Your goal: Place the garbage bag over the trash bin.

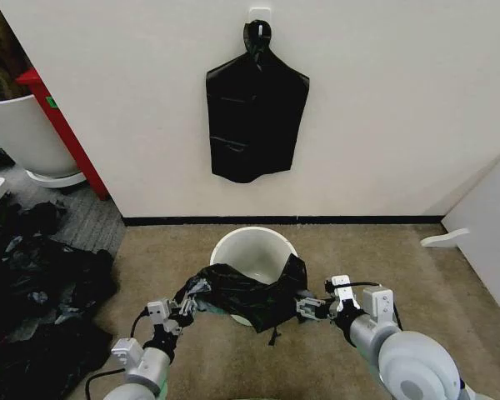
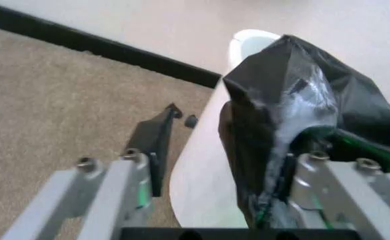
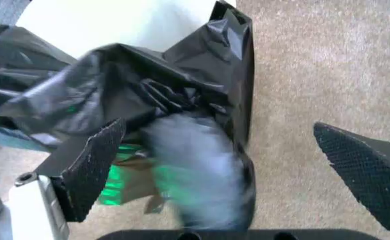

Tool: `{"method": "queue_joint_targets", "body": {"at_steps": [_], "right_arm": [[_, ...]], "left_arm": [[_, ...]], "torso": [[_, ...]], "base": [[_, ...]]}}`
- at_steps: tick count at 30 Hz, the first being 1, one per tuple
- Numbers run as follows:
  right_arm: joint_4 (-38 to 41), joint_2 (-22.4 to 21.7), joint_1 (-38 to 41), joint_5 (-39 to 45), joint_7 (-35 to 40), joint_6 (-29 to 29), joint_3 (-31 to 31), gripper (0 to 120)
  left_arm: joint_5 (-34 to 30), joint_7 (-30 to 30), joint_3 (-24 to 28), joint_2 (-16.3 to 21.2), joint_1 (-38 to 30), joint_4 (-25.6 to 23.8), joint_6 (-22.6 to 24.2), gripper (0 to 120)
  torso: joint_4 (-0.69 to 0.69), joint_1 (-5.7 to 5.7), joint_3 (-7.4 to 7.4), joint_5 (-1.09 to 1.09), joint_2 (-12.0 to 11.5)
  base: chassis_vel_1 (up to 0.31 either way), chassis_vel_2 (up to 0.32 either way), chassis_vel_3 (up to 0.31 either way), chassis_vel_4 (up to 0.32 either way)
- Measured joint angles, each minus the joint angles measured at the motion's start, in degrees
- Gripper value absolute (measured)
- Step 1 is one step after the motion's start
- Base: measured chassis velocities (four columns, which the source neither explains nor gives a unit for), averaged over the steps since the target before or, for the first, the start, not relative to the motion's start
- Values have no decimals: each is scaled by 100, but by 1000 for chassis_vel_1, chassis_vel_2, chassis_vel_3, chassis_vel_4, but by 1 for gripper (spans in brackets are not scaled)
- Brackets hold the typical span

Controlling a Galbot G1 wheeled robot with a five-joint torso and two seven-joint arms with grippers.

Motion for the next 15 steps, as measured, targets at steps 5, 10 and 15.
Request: {"method": "queue_joint_targets", "body": {"at_steps": [5, 10, 15], "right_arm": [[186, 43, -51, 238, 259, -43, 17, 100], [185, 80, -34, 259, 285, -28, 10, 100], [191, 81, -19, 281, 303, 0, 4, 100]], "left_arm": [[205, 915, -434, 271, 235, 23, 111, 76], [341, 1364, -562, 457, 195, 127, 234, 92], [490, 1994, -704, 665, 66, 208, 358, 100]], "torso": [[0, 0, 0, 0, 0], [0, 0, 0, -1, 0], [-1, 0, 0, 1, 0]], "base": [[0, 0, 0, 0], [0, 0, 0, 0], [0, 0, 0, 0]]}}
